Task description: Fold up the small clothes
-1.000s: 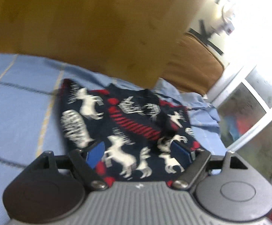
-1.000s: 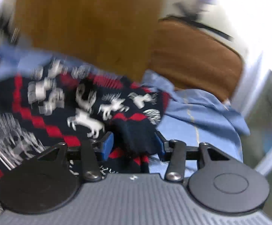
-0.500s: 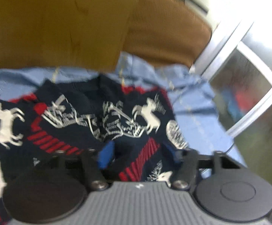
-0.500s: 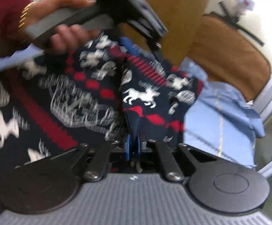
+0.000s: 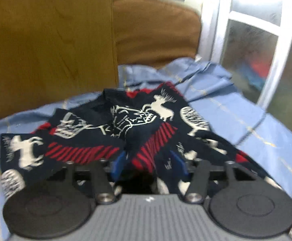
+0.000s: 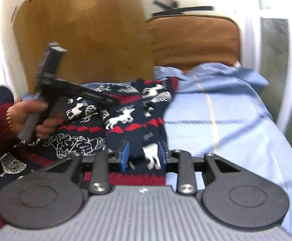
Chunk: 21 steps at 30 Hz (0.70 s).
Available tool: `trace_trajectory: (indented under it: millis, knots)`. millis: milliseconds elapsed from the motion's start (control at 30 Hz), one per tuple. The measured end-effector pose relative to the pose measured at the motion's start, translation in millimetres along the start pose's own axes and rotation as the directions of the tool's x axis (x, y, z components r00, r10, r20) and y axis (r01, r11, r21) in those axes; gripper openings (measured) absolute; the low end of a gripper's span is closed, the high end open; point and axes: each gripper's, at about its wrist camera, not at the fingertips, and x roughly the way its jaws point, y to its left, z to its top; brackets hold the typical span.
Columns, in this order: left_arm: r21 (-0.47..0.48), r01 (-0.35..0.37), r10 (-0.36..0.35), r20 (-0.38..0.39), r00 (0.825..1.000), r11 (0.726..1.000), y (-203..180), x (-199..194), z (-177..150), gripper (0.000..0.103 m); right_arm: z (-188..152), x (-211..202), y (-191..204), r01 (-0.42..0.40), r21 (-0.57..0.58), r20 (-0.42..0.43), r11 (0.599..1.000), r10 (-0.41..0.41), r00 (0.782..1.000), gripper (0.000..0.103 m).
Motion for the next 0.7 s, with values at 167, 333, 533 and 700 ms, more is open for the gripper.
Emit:
trace_trajectory:
  millis: [167, 333, 533, 700]
  knots:
    - [-0.051, 0.069, -0.069, 0.015, 0.998, 0.996, 29, -95, -49, 0.067, -32, -32, -11, -0.015, 0.102, -0.024, 0.995, 0.017, 1.0, 0.034]
    - [-0.226, 0.155, -0.171, -0.054, 0.984, 0.962, 65, -163, -117, 0.086, -62, -49, -15, -0.017, 0.179, -0.058, 0.984, 0.028, 0.998, 0.035]
    - [-0.372, 0.129, -0.168, -0.073, 0.983, 0.919, 71, -197, -177, 0.086, -85, -57, -15, -0.017, 0.245, -0.07, 0.969, 0.035, 0.997, 0.037]
    - [-0.435, 0.16, -0.215, -0.081, 0.973, 0.886, 62, -207, -204, 0.086, -95, -65, -10, -0.035, 0.252, -0.066, 0.967, 0.053, 0.996, 0.038]
